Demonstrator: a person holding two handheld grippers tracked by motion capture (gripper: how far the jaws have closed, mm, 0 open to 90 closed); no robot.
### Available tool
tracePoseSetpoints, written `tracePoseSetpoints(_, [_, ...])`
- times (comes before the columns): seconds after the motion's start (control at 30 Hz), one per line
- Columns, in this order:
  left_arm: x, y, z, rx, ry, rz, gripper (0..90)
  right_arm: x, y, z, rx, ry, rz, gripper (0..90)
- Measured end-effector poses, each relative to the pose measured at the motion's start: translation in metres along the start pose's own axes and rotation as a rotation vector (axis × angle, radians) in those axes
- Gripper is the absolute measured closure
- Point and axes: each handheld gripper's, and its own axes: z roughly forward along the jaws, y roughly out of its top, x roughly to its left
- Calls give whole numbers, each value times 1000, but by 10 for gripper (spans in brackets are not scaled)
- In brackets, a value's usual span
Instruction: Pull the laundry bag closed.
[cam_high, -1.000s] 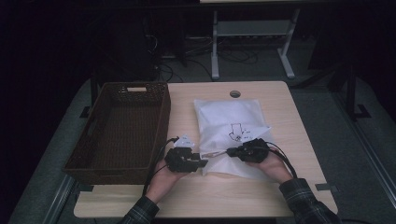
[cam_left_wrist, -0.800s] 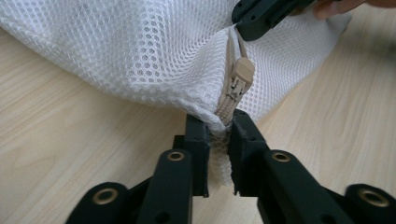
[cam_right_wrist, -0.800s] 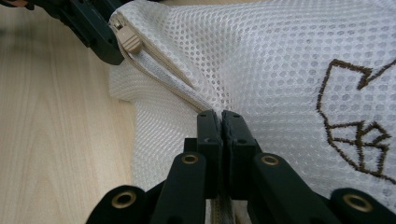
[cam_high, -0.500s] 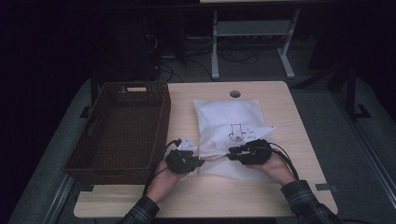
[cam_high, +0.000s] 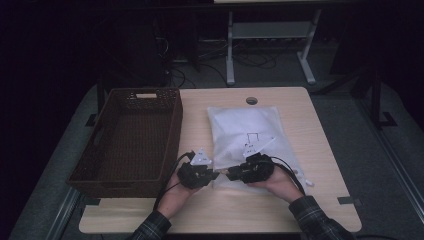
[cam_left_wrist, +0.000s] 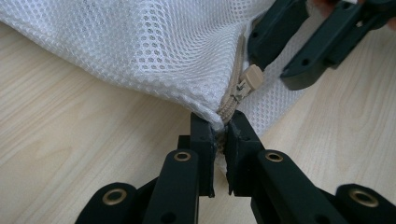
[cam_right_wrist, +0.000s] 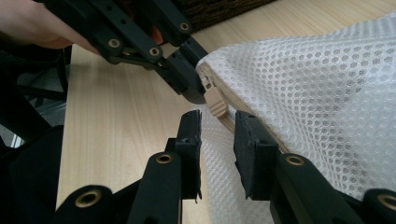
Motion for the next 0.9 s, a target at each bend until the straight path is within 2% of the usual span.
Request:
tracePoseSetpoints(0.2, [0, -1, 0, -1, 3, 0, 828, -5, 1, 8, -15, 39, 39, 705])
tracePoseSetpoints(0.43, [1, -1, 0, -3, 5, 1, 828, -1, 3, 11, -30, 44, 14, 784])
tracePoseSetpoints(0.57, [0, -1, 0, -5, 1, 4, 828, 1, 4, 13, -21, 47, -2, 809])
tracePoseSetpoints(0.9, [-2, -2, 1, -5, 12, -12, 828, 7, 5, 15, -12, -5, -33, 861])
